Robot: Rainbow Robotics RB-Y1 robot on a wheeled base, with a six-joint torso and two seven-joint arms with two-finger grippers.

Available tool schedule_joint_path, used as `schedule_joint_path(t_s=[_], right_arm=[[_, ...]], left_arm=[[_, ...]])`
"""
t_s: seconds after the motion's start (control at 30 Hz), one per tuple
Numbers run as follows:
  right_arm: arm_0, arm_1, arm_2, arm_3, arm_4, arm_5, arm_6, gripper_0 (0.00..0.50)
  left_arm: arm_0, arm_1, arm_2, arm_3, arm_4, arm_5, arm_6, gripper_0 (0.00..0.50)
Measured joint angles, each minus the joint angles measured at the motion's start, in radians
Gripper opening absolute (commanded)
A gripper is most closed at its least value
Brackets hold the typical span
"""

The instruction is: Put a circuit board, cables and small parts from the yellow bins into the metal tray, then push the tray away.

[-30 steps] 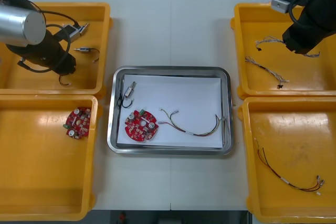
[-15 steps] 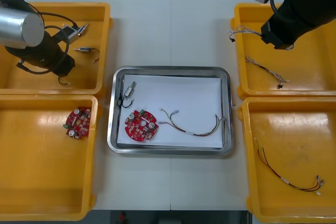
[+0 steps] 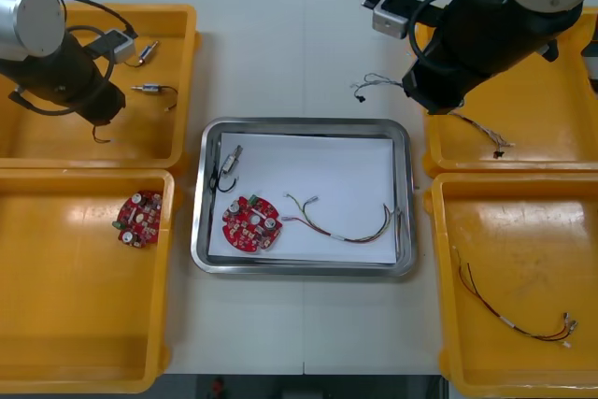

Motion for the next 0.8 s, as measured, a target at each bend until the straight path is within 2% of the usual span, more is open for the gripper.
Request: schedule_joint_path(t_s=[0.13, 0.37, 0.6, 0.8], right_arm=[[0.0, 0.026, 0.056, -0.004, 0.034, -0.037, 0.0, 0.0], [0.0, 0.051, 0.165, -0.005, 0.061, -0.094, 0.001, 0.0], [0.003, 0.054, 0.259, -0.01, 0.087, -0.127, 0.016, 0.0], [0.039, 0.055, 0.29, -0.02, 0.11, -0.186, 0.184, 0.0]], left_arm=[[0.002, 0.0, 0.005, -0.09, -0.031, 0.089, 0.074, 0.0], [0.002, -0.004, 0.015, -0.204, -0.042, 0.209, 0.388, 0.0], [0.002, -0.04, 0.068, -0.29, -0.072, 0.315, 0.393, 0.0], [0.002, -0.079, 0.094, -0.364, -0.09, 0.392, 0.393, 0.0]])
